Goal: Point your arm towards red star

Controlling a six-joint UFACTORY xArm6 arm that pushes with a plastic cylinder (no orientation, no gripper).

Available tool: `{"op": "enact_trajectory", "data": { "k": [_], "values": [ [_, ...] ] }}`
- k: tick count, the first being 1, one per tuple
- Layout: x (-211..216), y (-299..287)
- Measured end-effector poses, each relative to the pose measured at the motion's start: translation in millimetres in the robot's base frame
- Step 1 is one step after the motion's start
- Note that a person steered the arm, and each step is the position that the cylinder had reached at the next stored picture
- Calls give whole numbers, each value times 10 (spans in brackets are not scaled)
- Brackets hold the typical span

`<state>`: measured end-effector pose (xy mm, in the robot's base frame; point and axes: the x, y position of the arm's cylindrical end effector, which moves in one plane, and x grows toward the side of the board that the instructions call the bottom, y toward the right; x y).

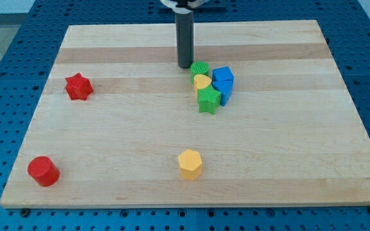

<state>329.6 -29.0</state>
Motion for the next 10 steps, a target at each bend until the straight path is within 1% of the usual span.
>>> {"op": "enact_trajectory", "data": {
  "k": [1,4,5,6,7,8,9,10],
  "values": [
    [0,-502],
    [1,-2361],
    [99,-2752],
    [241,-2758],
    [589,-2758],
    [775,-2753],
    [764,-2626],
    [732,-2364]
  ]
}}
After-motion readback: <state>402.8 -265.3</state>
